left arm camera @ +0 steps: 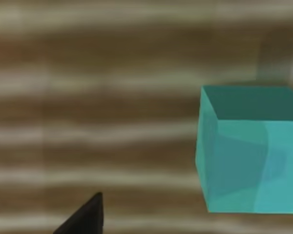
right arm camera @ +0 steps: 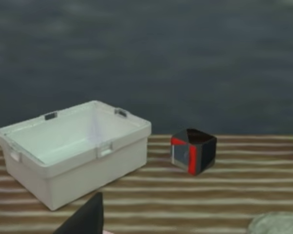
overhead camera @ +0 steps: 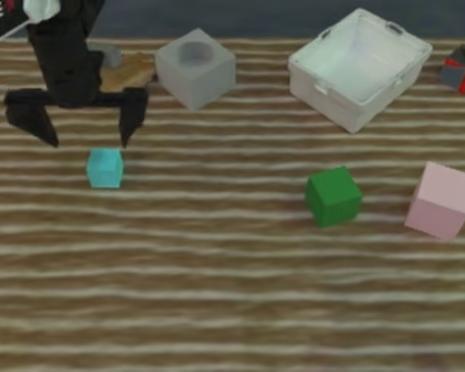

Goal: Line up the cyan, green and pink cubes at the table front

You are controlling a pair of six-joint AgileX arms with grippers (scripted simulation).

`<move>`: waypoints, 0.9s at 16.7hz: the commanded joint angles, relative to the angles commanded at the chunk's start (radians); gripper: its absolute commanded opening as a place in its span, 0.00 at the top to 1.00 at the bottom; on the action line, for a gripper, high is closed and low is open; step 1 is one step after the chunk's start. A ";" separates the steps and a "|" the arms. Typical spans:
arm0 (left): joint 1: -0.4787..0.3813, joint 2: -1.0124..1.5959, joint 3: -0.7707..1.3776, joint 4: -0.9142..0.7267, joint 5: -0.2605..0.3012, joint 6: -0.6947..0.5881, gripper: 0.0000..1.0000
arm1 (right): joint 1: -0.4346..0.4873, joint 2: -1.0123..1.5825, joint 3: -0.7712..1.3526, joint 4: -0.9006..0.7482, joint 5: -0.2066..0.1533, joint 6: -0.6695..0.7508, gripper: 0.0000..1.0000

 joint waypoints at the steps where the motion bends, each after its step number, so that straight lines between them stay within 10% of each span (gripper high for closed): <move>1: 0.000 0.010 -0.024 0.034 0.000 0.000 0.00 | 0.000 0.000 0.000 0.000 0.000 0.000 0.00; 11: -0.002 0.081 -0.166 0.251 0.001 -0.001 0.00 | 0.000 0.000 0.000 0.000 0.000 0.000 0.00; 15: -0.002 0.081 -0.166 0.251 0.001 -0.001 0.30 | 0.000 0.000 0.000 0.000 0.000 0.000 0.00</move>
